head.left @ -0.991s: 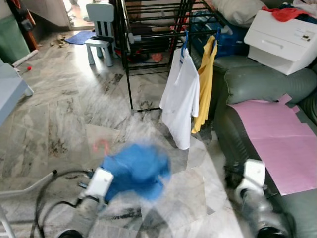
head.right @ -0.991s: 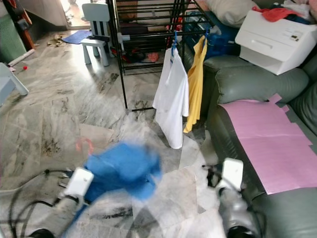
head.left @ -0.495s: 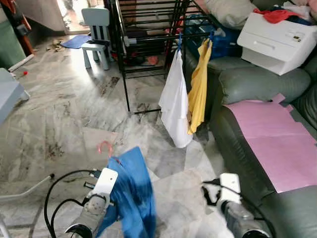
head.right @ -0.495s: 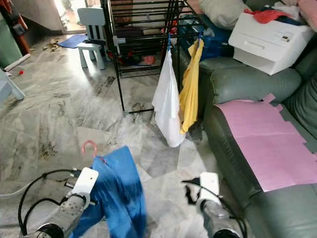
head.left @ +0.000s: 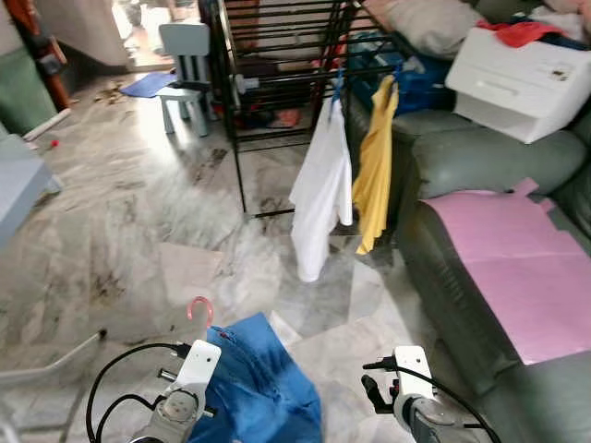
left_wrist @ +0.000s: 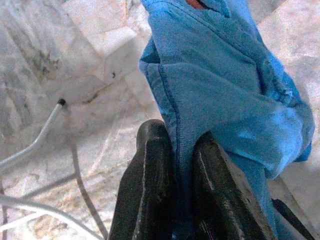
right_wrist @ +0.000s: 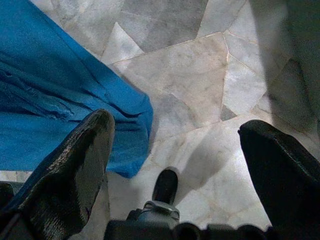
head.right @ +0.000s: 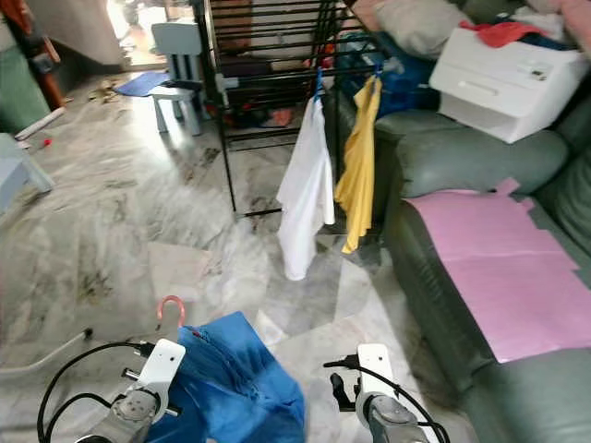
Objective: Hang hanger
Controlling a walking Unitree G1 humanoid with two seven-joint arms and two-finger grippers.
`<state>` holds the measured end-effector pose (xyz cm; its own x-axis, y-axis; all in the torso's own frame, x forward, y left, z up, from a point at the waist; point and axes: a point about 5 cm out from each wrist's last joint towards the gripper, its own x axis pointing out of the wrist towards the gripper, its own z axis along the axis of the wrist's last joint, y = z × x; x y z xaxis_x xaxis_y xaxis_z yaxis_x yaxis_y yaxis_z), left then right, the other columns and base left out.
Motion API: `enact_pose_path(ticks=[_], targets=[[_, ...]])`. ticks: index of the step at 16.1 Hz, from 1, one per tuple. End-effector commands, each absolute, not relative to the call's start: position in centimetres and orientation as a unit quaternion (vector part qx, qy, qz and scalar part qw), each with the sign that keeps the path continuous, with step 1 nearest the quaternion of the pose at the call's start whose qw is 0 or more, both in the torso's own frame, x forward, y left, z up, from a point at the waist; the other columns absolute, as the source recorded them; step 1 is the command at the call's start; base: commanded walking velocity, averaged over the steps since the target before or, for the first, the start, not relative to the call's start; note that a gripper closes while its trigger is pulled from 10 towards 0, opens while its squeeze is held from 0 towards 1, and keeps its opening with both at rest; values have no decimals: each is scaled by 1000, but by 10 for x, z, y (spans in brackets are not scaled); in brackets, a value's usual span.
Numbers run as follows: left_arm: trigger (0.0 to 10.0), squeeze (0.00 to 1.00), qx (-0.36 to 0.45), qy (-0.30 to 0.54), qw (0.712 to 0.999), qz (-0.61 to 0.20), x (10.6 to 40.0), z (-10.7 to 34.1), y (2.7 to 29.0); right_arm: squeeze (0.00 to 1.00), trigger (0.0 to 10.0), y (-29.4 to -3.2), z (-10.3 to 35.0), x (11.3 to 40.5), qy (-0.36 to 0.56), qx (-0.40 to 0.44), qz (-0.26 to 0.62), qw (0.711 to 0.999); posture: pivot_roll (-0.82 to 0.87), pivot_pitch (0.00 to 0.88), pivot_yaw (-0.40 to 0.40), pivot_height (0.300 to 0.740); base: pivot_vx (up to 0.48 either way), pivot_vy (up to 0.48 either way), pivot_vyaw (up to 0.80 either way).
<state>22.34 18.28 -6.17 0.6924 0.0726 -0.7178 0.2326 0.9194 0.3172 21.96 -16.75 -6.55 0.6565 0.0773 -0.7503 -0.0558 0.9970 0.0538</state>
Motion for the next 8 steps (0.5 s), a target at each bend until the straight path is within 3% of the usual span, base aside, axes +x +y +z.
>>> enact_pose_path(ticks=[1,8], targets=[[10000,0,192,375,906,-33,231,-56,186,0,10000,-165,-62,225,405,12,43,913,-143,0,106,740,0,0,0],[10000,0,192,375,906,-33,231,-56,186,0,10000,-165,-62,225,405,12,43,913,-143,0,106,740,0,0,0]])
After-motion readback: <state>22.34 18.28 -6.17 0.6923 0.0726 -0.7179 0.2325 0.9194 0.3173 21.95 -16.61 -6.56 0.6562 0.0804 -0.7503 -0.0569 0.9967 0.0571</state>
